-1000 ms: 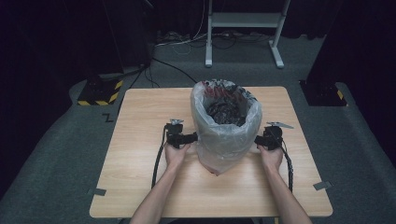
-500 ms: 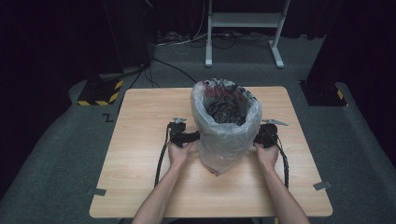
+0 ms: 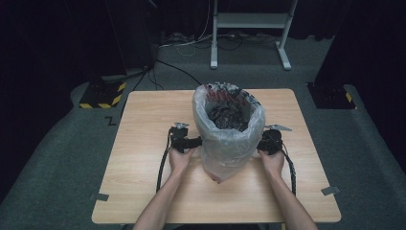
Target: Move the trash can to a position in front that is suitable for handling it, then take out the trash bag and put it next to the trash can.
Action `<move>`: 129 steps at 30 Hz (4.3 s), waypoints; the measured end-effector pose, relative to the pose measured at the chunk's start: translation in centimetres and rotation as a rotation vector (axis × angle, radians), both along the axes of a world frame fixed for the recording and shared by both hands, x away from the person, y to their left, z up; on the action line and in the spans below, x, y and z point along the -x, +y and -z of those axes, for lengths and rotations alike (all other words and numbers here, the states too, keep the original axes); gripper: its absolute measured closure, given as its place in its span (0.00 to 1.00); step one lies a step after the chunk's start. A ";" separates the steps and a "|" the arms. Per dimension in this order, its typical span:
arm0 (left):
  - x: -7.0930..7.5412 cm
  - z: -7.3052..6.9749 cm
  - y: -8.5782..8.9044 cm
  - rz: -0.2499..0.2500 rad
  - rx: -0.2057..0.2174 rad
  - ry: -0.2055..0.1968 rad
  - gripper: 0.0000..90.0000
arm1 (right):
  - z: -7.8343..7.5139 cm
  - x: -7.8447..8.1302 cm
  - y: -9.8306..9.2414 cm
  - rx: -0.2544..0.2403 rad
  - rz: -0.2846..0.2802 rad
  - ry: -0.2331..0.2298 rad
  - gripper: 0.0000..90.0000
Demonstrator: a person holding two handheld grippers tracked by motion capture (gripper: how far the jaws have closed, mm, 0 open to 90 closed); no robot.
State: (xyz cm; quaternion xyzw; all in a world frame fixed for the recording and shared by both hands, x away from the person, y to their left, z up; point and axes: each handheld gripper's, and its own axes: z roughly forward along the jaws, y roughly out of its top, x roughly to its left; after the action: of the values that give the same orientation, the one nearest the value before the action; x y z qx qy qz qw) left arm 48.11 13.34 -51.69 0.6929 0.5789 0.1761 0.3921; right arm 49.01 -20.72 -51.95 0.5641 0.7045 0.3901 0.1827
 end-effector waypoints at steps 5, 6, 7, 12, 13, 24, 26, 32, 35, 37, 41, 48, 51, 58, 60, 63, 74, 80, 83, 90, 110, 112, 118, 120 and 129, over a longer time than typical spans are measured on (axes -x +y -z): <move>0.3 -0.2 -0.1 0.004 -0.021 0.005 0.19 | 0.1 0.6 0.0 0.004 -0.012 0.011 0.37; 0.3 -0.3 -0.2 -0.002 -0.025 0.007 0.19 | 0.1 0.7 0.0 0.006 -0.014 0.019 0.36; 0.2 -0.3 -0.3 -0.006 -0.026 0.005 0.20 | 0.1 0.6 -0.1 0.013 -0.016 0.011 0.37; -0.1 -0.2 -0.5 -0.025 -0.021 0.001 0.20 | 0.2 0.2 -0.2 -0.017 0.013 0.011 0.37; -0.1 -0.2 -0.6 -0.028 -0.019 -0.001 0.20 | 0.2 0.2 -0.2 -0.017 0.013 0.011 0.37; -0.5 0.6 -0.1 0.002 -0.061 0.020 0.16 | 0.1 -0.7 -0.6 0.021 0.031 0.022 0.27; -0.1 0.6 0.5 0.007 -0.085 0.017 0.16 | 0.2 -0.5 -1.3 0.048 0.043 0.009 0.27; 1.2 1.0 3.1 -0.020 -0.201 0.000 0.16 | 0.4 0.7 -3.4 0.195 0.064 -0.015 0.24; 1.2 1.0 3.9 -0.008 -0.209 -0.002 0.15 | 0.4 0.9 -3.9 0.203 0.069 -0.009 0.22; 1.3 1.0 4.2 -0.001 -0.215 -0.003 0.15 | 0.4 1.4 -4.4 0.202 0.086 -0.007 0.21; 1.5 0.9 4.4 0.008 -0.213 0.002 0.18 | 0.4 1.7 -4.7 0.204 0.090 -0.005 0.21; 2.0 -0.2 5.4 0.050 -0.123 0.057 0.19 | 0.4 1.9 -4.6 0.204 0.092 -0.005 0.21; 2.3 -1.1 5.5 0.073 -0.111 0.056 0.22 | 0.4 1.9 -4.6 0.203 0.092 -0.004 0.21; 3.1 -2.5 5.8 0.084 -0.125 0.056 0.24 | 0.4 2.0 -4.6 0.203 0.090 -0.005 0.22; 3.0 -3.4 6.0 0.096 -0.117 0.074 0.21 | 0.4 2.0 -4.6 0.203 0.090 -0.005 0.22; 3.0 -4.1 6.0 0.102 -0.099 0.059 0.22 | 0.4 2.0 -4.6 0.203 0.090 -0.005 0.22; 3.2 -6.7 5.8 0.174 -0.047 0.035 0.22 | 0.4 2.0 -4.6 0.202 0.083 -0.008 0.23; 3.3 -7.6 6.0 0.133 -0.019 0.033 0.21 | 0.4 2.0 -4.6 0.202 0.079 -0.009 0.23; 3.4 -8.4 6.0 0.119 0.014 0.018 0.22 | 0.4 2.0 -4.6 0.202 0.080 -0.009 0.23; 3.5 -10.4 5.5 0.139 -0.025 -0.007 0.22 | 0.4 2.0 -4.6 0.203 0.078 -0.009 0.23; 3.8 -13.8 5.2 0.188 0.004 -0.085 0.21 | 0.4 2.0 -4.6 0.202 0.073 -0.011 0.23; 3.8 -14.3 5.2 0.190 0.014 -0.091 0.21 | 0.4 2.0 -4.6 0.201 0.074 -0.010 0.24; 3.7 -15.5 4.7 0.215 0.017 -0.107 0.22 | 0.4 2.0 -4.6 0.200 0.073 -0.009 0.24; 3.6 -15.9 4.5 0.223 0.014 -0.116 0.23 | 0.4 2.0 -4.6 0.200 0.073 -0.009 0.24; 3.1 -17.8 4.1 0.243 0.046 -0.130 0.23 | 0.4 2.0 -4.6 0.200 0.072 -0.009 0.24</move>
State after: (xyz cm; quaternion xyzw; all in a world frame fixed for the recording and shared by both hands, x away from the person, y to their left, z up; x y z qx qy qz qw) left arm 44.99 17.41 -33.85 0.7358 0.4680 0.1585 0.4630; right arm 47.02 -25.31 -52.38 0.5663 0.7182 0.3135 0.2554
